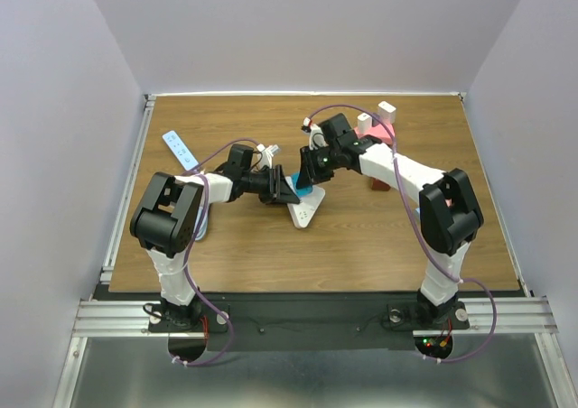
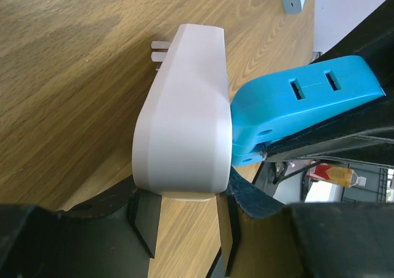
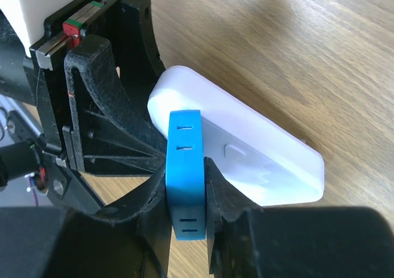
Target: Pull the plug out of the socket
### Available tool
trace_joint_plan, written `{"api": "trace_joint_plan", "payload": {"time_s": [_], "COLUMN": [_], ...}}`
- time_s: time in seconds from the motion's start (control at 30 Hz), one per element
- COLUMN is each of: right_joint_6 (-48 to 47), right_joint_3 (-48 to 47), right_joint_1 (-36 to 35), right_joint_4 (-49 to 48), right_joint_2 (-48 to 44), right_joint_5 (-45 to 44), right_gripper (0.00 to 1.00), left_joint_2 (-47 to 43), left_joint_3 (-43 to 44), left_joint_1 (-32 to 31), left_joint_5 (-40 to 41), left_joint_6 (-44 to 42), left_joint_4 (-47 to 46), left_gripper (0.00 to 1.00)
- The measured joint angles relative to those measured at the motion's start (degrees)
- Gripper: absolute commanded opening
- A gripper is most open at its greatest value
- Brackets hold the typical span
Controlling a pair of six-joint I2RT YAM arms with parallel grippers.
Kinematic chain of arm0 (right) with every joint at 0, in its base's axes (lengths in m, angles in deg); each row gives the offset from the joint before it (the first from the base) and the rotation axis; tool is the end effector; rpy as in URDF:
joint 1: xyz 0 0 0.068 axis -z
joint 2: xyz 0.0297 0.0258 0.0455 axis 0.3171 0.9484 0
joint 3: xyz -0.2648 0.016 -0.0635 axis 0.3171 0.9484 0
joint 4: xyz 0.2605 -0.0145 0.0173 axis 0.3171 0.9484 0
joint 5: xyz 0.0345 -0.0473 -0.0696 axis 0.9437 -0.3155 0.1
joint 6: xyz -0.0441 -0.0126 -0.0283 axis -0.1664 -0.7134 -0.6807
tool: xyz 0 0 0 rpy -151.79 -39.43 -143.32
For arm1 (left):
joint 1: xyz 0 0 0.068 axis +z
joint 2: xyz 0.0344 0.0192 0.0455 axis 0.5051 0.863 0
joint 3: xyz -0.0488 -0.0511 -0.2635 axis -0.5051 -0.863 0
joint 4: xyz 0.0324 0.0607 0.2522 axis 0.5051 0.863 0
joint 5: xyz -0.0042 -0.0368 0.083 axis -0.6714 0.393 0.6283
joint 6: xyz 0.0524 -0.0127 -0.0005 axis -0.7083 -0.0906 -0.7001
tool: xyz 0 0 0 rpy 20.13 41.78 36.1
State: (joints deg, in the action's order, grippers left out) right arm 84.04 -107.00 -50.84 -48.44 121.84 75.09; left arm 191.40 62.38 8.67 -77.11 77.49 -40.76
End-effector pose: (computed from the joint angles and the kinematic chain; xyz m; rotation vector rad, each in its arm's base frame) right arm 0.3421 0.2367 0.2355 -0.5874 2.4901 0.9586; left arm 0.3265 -0.1596 0.1537 0.4107 2.2827 -1.4533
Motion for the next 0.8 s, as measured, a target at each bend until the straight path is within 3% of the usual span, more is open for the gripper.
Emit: {"api": "trace_joint_plan", "payload": {"time_s": [0.27, 0.6, 0.8], "right_joint_6": [1.77, 3.67, 4.98], "right_joint_3": [3.15, 3.54, 3.5], "right_joint_1": [-1.11, -1.46, -0.52], "right_joint_4": [1.22, 3.67, 8.44], "right_joint_2": [-4.87, -18.51, -16.83], "right_joint_5": [-7.87, -7.98, -21.0], "right_gripper": [0.0, 0.01, 0.0], "left_joint_2": [1.33, 3.13, 2.64], "left_joint_3": [0.87, 0.94, 0.46], "left_joint_1": [-1.53, 0.13, 4.13], "left_joint_5": [1.79, -0.28, 0.31], "left_joint_6": [0.2, 1.38, 1.57], "left_joint_4": [-2.32, -4.46, -5.05], "left_gripper": [0.0, 0.0, 0.0]}}
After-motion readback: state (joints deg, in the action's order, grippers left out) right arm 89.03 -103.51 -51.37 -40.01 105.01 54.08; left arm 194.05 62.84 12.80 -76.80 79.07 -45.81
